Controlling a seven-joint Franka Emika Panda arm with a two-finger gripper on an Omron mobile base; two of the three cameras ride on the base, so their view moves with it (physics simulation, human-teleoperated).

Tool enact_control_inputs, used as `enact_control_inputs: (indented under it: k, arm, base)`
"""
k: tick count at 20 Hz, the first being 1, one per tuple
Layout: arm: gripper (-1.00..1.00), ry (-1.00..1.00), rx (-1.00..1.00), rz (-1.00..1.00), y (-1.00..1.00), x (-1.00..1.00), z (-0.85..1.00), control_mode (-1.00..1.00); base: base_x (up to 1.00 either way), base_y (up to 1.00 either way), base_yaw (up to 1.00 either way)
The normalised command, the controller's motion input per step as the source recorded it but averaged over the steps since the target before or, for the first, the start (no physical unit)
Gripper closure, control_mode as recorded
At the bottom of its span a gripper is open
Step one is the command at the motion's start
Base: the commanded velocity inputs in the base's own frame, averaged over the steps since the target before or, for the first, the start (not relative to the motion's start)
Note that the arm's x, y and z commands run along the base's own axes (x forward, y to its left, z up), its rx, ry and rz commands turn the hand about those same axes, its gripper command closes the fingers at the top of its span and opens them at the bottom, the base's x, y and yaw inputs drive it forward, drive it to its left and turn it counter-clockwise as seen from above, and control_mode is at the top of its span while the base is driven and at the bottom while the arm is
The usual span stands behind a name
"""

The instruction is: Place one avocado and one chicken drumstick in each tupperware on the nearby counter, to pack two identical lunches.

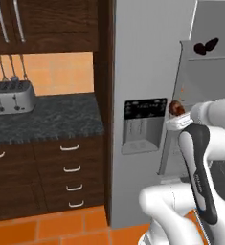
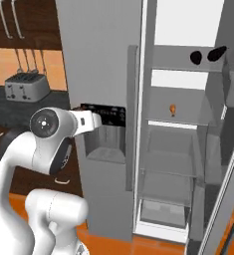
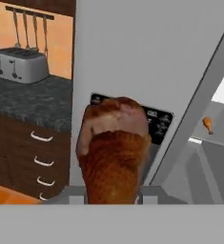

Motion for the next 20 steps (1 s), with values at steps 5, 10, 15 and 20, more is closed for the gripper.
enact_control_inputs:
  k: [5,10,15,20]
  arm:
    - [1.00,0.00,0.00,0.00,0.00,0.00,0.00,1.00]
    - [1.00,0.00,0.00,0.00,0.00,0.00,0.00,1.00]
    - [1.00,0.00,0.00,0.00,0.00,0.00,0.00,1.00]
    - [1.00,0.00,0.00,0.00,0.00,0.00,0.00,1.00]
  base:
    - [0.34,1.00,0.08]
    - [0.58,1.00,0.07]
    - [0.69,1.00,0.15]
    - [0.76,1.00,0.06]
